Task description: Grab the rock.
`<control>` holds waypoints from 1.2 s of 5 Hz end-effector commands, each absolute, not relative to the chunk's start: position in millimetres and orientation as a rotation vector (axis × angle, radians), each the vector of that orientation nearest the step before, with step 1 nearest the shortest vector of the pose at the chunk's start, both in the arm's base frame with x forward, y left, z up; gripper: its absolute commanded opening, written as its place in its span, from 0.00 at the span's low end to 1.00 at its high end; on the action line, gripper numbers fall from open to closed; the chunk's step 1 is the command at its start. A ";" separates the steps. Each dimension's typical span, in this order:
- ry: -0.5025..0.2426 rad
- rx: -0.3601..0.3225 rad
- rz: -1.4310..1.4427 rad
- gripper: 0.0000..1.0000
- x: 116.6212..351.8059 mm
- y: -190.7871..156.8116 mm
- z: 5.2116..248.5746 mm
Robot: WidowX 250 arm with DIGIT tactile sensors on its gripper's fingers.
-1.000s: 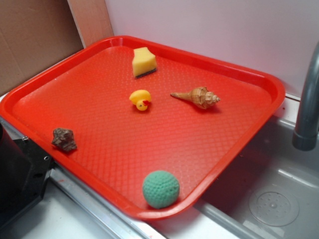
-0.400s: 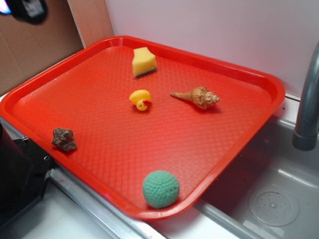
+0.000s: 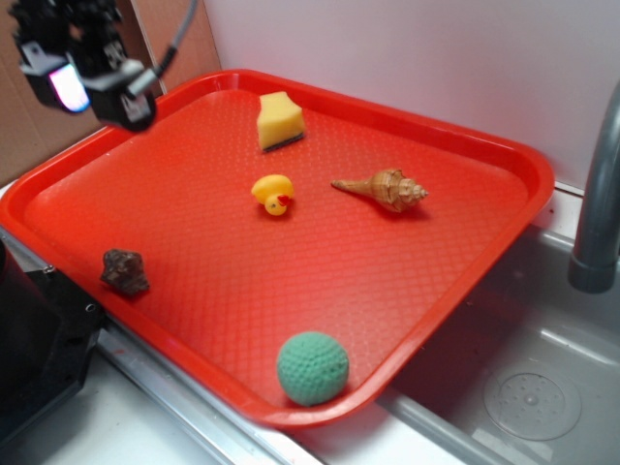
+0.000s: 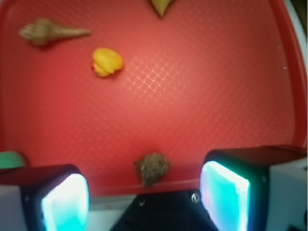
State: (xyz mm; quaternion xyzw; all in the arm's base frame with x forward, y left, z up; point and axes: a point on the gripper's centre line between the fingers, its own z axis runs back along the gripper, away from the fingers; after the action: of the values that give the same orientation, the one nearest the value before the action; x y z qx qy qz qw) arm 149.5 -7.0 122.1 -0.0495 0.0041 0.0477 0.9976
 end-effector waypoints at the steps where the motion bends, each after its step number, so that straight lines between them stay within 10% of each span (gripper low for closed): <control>1: 0.071 -0.089 0.064 1.00 152.4 -9.5 81.8; 6: 0.254 -0.105 0.042 1.00 121.0 -19.9 17.0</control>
State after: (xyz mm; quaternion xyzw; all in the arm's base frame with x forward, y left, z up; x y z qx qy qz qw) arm 121.1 -19.8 15.7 -0.0565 0.1368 0.0260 0.9886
